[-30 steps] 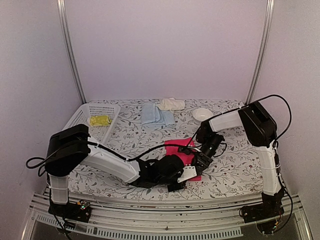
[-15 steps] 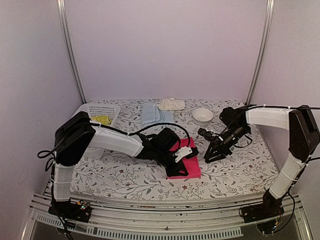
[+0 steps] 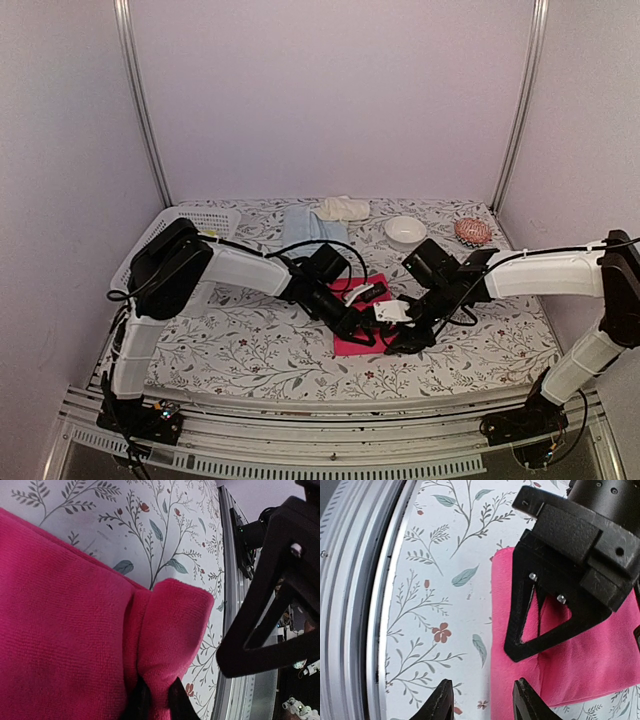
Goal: Roll the towels
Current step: Roll the towel at the center of the board.
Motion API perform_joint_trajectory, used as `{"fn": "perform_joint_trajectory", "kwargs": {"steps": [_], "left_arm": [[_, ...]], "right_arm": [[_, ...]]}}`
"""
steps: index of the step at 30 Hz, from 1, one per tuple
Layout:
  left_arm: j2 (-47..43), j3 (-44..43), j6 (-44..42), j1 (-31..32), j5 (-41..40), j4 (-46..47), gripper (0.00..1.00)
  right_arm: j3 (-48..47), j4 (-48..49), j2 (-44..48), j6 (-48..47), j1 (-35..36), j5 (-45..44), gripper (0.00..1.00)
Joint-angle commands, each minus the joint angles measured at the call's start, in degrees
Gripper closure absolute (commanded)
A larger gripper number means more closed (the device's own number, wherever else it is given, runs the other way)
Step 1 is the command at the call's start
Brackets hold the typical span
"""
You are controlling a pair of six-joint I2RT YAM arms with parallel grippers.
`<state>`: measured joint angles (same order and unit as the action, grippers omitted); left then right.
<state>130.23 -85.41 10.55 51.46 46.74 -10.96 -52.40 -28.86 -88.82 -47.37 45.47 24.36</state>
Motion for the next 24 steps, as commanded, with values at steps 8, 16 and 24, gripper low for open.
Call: {"fn": "perform_joint_trajectory", "kwargs": {"steps": [8, 16, 24], "left_arm": [[4.2, 1.2, 3.4, -1.8, -1.7, -4.8, 0.97], [-9.6, 12.4, -0.4, -2.2, -5.4, -1.4, 0.66], [-29.8, 32.1, 0.9, -2.4, -20.2, 6.3, 0.52]], "right_arm": [[3.1, 10.7, -8.5, -2.2, 4.8, -13.6, 0.61], [4.9, 10.6, -12.1, -4.0, 4.8, -14.4, 0.89], [-5.9, -9.0, -13.6, 0.1, 2.6, 8.3, 0.96]]}}
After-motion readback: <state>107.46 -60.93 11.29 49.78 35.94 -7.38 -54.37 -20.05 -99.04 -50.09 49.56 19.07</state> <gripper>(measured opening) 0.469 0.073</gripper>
